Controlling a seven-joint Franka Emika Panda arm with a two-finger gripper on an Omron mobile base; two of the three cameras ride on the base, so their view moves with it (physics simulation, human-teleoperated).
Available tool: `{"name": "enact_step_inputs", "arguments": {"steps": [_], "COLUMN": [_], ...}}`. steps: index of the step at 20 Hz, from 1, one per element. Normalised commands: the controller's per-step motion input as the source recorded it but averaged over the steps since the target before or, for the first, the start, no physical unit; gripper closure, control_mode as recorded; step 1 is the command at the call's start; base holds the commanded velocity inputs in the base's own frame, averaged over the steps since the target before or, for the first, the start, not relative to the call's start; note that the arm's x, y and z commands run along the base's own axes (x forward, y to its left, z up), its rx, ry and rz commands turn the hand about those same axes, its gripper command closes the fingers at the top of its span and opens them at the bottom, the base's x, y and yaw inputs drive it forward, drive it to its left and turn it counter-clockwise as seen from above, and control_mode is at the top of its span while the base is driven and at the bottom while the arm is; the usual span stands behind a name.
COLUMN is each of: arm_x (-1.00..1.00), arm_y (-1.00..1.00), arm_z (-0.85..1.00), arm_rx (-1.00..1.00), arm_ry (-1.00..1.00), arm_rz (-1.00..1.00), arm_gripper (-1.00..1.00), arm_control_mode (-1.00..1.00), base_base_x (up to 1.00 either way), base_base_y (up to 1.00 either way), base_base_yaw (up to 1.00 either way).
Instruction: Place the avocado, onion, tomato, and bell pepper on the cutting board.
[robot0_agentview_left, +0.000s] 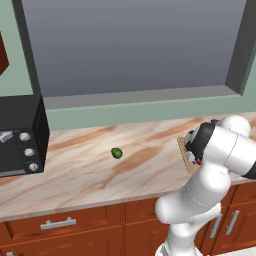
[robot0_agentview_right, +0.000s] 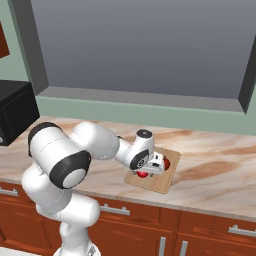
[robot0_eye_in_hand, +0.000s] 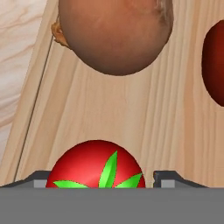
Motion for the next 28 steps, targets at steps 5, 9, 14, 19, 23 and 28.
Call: {"name": "enact_step_inputs", "arguments": {"steps": [5,9,14,19,23,28], "arm_x": [0.00,0.00,-0.17,-0.21,-0.52,-0.58], "arm_y": [0.01,0.14,0.18,0.11,0.46,0.87], "arm_z": [0.00,0.01,0.26,0.37,0.52,0.54], "arm_rx": [0.00,0.00,0.00,0.00,0.00,0.00], "arm_ry": [0.00,0.00,-0.05,-0.11,-0.20,-0.15], "arm_rz": [0.00,0.00,0.03,0.02,0.03,0.01], "arm_gripper": [-1.00,-1.00,-1.00,-1.00,-1.00,-1.00], "arm_control_mode": [-1.00,-1.00,-1.00,-1.00,-1.00,-1.00], "base_base_x": [0.00,0.00,0.00,0.00,0.00,0.00], "base_base_y": [0.00,0.00,0.00,0.00,0.00,0.00], "base_base_yaw": [0.00,0.00,0.00,0.00,0.00,0.00]}}
